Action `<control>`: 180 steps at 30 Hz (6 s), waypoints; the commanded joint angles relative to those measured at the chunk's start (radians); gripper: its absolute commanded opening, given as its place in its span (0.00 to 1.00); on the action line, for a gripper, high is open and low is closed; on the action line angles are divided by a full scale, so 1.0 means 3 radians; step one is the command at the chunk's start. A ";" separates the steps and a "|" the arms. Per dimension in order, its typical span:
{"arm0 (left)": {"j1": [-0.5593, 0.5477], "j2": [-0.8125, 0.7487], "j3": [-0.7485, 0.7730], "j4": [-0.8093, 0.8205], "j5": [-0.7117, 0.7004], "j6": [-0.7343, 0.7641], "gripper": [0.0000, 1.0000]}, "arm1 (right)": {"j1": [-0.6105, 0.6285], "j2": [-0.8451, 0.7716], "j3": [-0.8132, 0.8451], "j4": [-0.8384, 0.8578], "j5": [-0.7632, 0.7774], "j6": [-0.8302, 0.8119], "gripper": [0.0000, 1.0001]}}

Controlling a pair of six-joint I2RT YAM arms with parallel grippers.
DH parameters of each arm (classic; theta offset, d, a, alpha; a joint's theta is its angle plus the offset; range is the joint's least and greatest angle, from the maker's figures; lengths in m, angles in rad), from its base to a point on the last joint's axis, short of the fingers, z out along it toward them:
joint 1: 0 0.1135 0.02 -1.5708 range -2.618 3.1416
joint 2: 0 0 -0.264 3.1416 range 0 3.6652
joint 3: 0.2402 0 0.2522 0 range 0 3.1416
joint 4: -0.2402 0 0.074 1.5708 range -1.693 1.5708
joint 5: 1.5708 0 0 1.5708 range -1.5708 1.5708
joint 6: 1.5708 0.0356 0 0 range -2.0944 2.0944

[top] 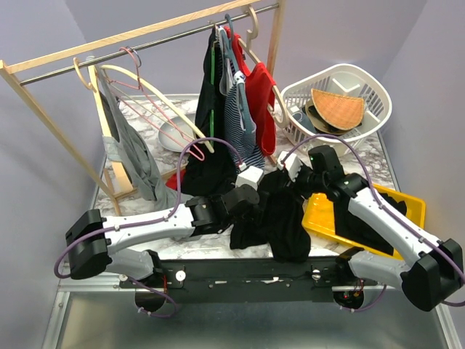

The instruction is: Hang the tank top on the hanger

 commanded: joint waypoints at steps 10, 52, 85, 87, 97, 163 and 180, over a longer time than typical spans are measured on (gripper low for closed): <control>-0.0368 -0.0422 0.0470 -0.0473 0.1755 0.0763 0.96 | -0.0302 -0.0307 0.0064 -0.0310 -0.0811 -0.0191 0.78; 0.0715 -0.0816 0.2644 -0.1537 -0.1512 0.0370 0.90 | -0.0415 -0.0429 0.0033 -0.0295 -0.0817 -0.0221 0.79; 0.1154 -0.0709 0.2557 -0.1445 -0.1513 0.0682 0.77 | -0.0415 -0.0394 0.0023 -0.0290 -0.0781 -0.0226 0.79; 0.1271 -0.0668 0.2531 -0.1435 -0.1415 0.0656 0.77 | -0.0420 -0.0404 0.0018 -0.0290 -0.0781 -0.0226 0.79; 0.1482 -0.0668 0.2332 -0.1292 -0.1195 0.0646 0.45 | -0.0415 -0.0404 0.0008 -0.0285 -0.0776 -0.0242 0.80; 0.1517 -0.2453 0.1693 -0.1093 0.2755 0.0988 0.00 | -0.0415 -0.1109 0.1305 -0.2155 -0.1972 -0.1182 0.80; 0.1257 -0.1333 0.1130 -0.0458 0.3965 0.0911 0.00 | -0.0712 -0.1370 0.2176 -0.2858 -0.2372 -0.0983 0.82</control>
